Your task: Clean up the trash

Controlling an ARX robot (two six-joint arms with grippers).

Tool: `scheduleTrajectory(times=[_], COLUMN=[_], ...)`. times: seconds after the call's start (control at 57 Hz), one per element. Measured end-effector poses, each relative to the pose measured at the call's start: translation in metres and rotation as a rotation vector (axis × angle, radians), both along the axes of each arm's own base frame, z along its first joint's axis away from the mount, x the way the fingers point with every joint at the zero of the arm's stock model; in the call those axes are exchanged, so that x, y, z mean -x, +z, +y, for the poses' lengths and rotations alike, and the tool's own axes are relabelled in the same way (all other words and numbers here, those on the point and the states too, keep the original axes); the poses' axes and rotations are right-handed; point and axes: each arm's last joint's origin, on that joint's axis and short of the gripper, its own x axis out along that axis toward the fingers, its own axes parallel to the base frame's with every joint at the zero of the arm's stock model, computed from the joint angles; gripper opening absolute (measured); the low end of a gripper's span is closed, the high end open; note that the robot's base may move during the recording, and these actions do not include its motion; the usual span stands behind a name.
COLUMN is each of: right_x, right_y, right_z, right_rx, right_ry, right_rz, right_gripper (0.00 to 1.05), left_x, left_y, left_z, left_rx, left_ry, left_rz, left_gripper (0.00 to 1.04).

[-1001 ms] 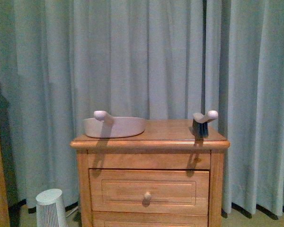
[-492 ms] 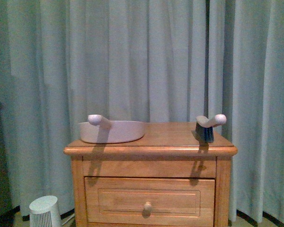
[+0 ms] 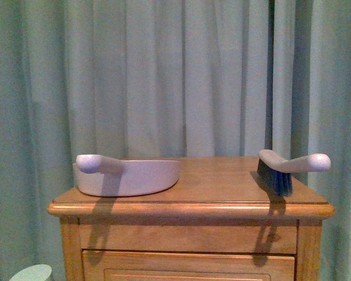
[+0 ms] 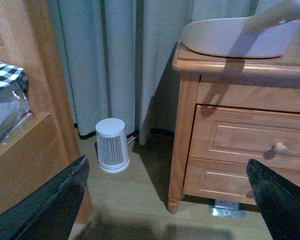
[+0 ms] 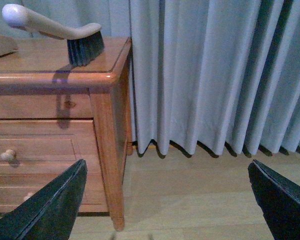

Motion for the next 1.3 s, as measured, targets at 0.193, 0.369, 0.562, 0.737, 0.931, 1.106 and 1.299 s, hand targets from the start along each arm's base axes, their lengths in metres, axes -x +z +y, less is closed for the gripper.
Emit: scheduleTrajectory(times=[0.193, 0.369, 0.562, 0.737, 0.931, 1.106, 1.299], right_x=[0.000, 0.000, 0.000, 0.000, 0.000, 0.000, 0.000], right_y=[0.000, 0.000, 0.000, 0.000, 0.000, 0.000, 0.000], right_z=[0.000, 0.000, 0.000, 0.000, 0.000, 0.000, 0.000], right_rx=[0.000, 0.000, 0.000, 0.000, 0.000, 0.000, 0.000], right_ry=[0.000, 0.000, 0.000, -0.001, 0.000, 0.000, -0.001], right_rz=[0.000, 0.000, 0.000, 0.000, 0.000, 0.000, 0.000], right_gripper=[0.97, 0.97, 0.97, 0.97, 0.97, 0.97, 0.97], left_x=[0.000, 0.000, 0.000, -0.001, -0.035, -0.094, -0.160], left_y=[0.000, 0.000, 0.000, -0.002, 0.033, 0.107, 0.140], left_z=[0.000, 0.000, 0.000, -0.001, -0.018, -0.058, -0.111], left_rx=[0.000, 0.000, 0.000, 0.028, 0.023, -0.108, -0.196], left_ry=[-0.001, -0.001, 0.000, -0.024, -0.131, -0.205, -0.225], left_rz=[0.000, -0.001, 0.000, 0.151, 0.359, 0.352, 0.454], left_gripper=[0.97, 0.97, 0.97, 0.97, 0.97, 0.97, 0.97])
